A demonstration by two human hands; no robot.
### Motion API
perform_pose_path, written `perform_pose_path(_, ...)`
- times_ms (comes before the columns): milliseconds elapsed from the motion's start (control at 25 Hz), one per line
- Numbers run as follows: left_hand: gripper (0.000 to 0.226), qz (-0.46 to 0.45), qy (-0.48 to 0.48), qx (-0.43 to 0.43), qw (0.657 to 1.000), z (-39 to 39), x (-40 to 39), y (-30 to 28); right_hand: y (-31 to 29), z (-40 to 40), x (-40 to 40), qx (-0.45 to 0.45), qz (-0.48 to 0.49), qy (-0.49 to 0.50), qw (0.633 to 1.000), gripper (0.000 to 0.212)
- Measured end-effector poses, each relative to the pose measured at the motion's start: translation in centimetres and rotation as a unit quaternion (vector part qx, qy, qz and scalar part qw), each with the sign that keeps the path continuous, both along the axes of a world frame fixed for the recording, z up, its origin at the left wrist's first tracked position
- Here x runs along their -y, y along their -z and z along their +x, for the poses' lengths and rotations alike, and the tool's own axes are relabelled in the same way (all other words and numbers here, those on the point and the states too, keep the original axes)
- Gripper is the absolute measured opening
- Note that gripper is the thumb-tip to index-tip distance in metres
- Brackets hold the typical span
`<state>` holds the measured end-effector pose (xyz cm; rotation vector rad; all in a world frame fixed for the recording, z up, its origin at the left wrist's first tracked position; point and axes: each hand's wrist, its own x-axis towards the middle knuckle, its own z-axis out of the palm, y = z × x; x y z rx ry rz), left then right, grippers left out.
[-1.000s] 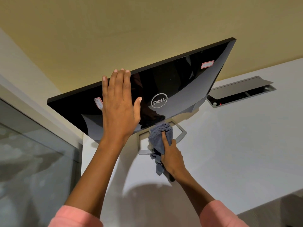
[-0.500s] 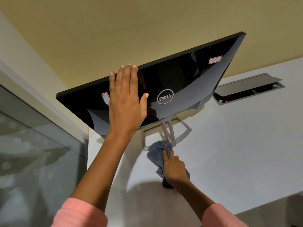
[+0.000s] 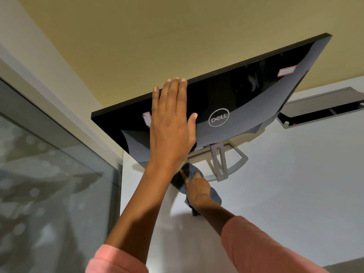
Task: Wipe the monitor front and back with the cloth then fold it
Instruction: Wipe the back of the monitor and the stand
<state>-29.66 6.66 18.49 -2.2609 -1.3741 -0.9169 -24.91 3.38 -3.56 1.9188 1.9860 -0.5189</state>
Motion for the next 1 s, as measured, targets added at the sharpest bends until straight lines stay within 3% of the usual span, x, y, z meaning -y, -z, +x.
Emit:
perform_pose_path(200, 0.062, -0.008, -0.002, -0.015, 1.0, -0.2, -0.1, -0.1, 0.8, 3.2, 2.4, -0.04, 0.004, -0.056, 0.998, 0.083)
perform_pose_path(360, 0.062, -0.015, -0.01, -0.033, 0.999, -0.4, -0.1, -0.2, 0.8, 6.5, 3.7, -0.104, -0.019, -0.023, 0.994, 0.069)
perform_pose_path(600, 0.058, -0.014, -0.031, 0.006, 0.999, 0.6, 0.2, -0.1, -1.7, 13.1, 5.5, -0.057, 0.02, -0.076, 0.995, 0.068)
perform_pose_path(840, 0.069, -0.029, -0.103, -0.019, 0.994, 2.4, 1.0, -0.2, -1.4, 18.5, 6.4, -0.092, 0.01, -0.018, 0.996, 0.07)
perform_pose_path(1000, 0.073, -0.032, -0.106, -0.066, 0.992, 5.2, 1.0, -0.3, -2.2, 22.7, 5.0, -0.134, 0.065, 0.145, 0.978, 0.065)
